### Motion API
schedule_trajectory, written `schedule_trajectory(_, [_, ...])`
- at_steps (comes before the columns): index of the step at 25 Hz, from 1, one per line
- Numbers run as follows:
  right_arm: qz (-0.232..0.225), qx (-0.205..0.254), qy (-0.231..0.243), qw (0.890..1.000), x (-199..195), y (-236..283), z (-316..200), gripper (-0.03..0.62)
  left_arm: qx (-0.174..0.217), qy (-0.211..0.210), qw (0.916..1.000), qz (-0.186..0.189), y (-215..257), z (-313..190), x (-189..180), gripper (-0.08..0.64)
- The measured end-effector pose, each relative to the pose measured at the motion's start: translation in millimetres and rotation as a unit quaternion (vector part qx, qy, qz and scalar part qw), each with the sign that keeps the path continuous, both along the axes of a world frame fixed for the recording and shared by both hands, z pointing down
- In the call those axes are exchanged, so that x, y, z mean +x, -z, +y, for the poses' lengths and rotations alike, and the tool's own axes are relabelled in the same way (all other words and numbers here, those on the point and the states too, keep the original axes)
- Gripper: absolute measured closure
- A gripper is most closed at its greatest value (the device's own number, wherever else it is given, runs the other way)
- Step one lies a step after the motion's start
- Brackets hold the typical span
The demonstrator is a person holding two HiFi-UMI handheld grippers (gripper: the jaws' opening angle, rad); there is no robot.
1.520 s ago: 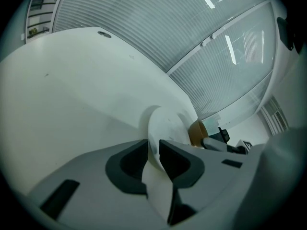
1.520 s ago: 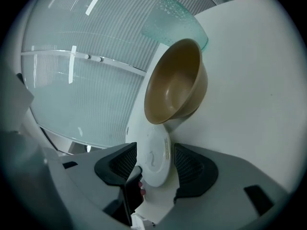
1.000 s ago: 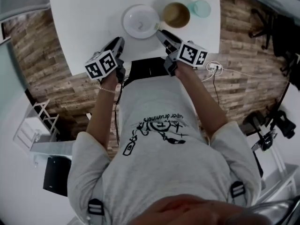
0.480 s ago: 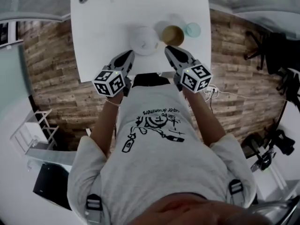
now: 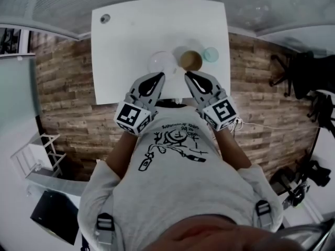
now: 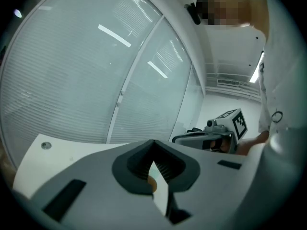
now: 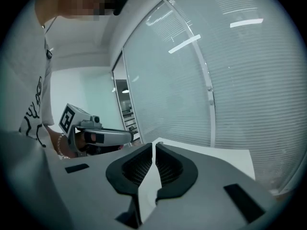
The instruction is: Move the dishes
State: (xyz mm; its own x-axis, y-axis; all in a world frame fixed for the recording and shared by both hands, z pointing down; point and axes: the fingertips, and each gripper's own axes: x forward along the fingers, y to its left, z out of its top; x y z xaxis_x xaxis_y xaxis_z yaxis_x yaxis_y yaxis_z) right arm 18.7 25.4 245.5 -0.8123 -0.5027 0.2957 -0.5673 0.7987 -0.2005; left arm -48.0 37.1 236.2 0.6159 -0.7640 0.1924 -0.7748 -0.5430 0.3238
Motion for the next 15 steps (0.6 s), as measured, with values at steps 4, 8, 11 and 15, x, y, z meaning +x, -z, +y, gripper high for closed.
schedule_trajectory(4, [-0.019,0.04,0.005,0.999,-8.2,41.6,0.6,0.545,0.03,-0.012,0.9993,0.018,39.2,2.3,9.8,0.558])
schedule_trajectory(8, [-0.026,0.071,0.017,0.997,-16.7,73.7,0.4,0.545,0.068,-0.028,0.9971,0.017,69.4,4.6,21.1,0.558])
schedule_trajectory(11, [-0.03,0.089,0.025,0.995,-21.2,92.2,2.8,0.545,0.089,-0.031,0.9955,-0.004,83.9,4.9,27.3,0.558])
schedule_trajectory(15, [-0.036,0.091,0.028,0.995,-23.1,103.4,5.0,0.546,0.09,-0.029,0.9955,-0.011,93.4,2.4,31.4,0.558])
